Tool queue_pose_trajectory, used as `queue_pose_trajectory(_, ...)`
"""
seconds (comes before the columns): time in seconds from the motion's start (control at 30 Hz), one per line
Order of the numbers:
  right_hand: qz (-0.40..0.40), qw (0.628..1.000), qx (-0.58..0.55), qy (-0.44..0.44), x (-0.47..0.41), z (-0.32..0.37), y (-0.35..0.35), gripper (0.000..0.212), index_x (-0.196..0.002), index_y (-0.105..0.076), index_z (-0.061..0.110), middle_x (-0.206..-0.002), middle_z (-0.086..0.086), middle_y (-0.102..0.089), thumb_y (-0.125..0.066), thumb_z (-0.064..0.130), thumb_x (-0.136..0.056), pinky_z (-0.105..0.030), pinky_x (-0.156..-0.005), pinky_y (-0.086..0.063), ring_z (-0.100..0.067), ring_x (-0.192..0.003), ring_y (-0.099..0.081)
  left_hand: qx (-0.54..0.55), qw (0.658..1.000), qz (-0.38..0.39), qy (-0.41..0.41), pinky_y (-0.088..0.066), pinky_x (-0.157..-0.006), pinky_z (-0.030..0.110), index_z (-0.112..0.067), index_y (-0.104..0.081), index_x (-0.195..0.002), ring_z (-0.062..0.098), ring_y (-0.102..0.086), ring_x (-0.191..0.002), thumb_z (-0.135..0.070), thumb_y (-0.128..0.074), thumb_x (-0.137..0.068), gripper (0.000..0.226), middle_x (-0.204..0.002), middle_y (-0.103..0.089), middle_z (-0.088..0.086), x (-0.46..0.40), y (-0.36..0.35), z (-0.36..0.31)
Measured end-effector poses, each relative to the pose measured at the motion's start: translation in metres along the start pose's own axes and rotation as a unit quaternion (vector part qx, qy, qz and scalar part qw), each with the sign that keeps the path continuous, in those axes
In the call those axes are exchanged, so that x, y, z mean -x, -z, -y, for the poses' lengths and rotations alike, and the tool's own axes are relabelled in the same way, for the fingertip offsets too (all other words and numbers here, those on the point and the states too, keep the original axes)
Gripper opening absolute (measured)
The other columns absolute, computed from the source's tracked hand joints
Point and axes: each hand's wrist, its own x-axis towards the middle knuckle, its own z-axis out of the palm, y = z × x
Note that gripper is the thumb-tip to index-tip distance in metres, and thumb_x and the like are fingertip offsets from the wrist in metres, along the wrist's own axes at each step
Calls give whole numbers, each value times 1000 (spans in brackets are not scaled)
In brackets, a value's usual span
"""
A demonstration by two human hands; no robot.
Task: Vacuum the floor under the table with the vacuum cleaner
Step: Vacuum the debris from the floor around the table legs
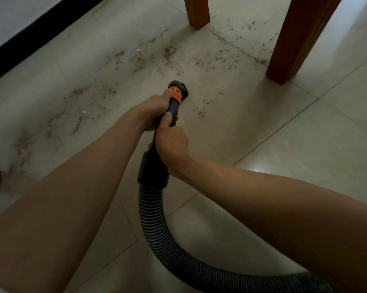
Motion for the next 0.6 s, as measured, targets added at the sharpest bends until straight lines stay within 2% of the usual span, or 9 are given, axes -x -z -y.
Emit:
queue_pose_trajectory(0.17, 6, 1000, -23, -7, -10, 0, 5, 66, -119, -55, 1, -108, -20, -65, -21, 54, -99, -39, -79, -54, -34, -91, -65, -12, 1000, -6, -14, -44, -49, 25, 1, -42, -124, 18, -56, -66, -43, -27, -102, 51, -82, -57, 13, -12, -4, -3)
queue_pose_trajectory(0.33, 21, 999, -41, -26, -10, -9, 1, 66, -121, -51, 2, -107, -21, -65, -23, 56, -98, -47, -86, -54, -36, -92, -65, -9, 1000, -10, -20, -44, -53, 26, -5, -40, -104, 18, -55, -66, -43, -26, -102, 41, -80, -55, 12, -15, -7, 4)
queue_pose_trajectory(0.47, 65, 996, -29, -49, -2, -24, -6, 66, -125, -48, 1, -111, -21, -63, -22, 56, -98, -47, -89, -52, -35, -96, -64, 10, 1000, -3, -19, -45, -49, 24, -8, -39, -107, 16, -51, -64, -42, -22, -102, 38, -79, -52, 10, -14, -3, 16)
queue_pose_trajectory(0.53, 94, 994, -47, -42, 0, -31, -5, 62, -123, -50, 0, -109, -23, -63, -23, 51, -100, -48, -91, -52, -36, -96, -64, 29, 1000, 2, -10, -45, -53, 25, -8, -38, -110, 16, -52, -64, -42, -22, -102, 38, -79, -52, 11, -12, 0, 23)
queue_pose_trajectory(0.6, 111, 991, -72, -34, 6, -39, -4, 59, -119, -53, -2, -109, -26, -64, -26, 46, -102, -50, -92, -51, -39, -97, -64, 35, 999, 0, -7, -44, -56, 25, -5, -46, -98, 17, -51, -63, -44, -28, -100, 43, -77, -52, 10, -6, 1, 34)
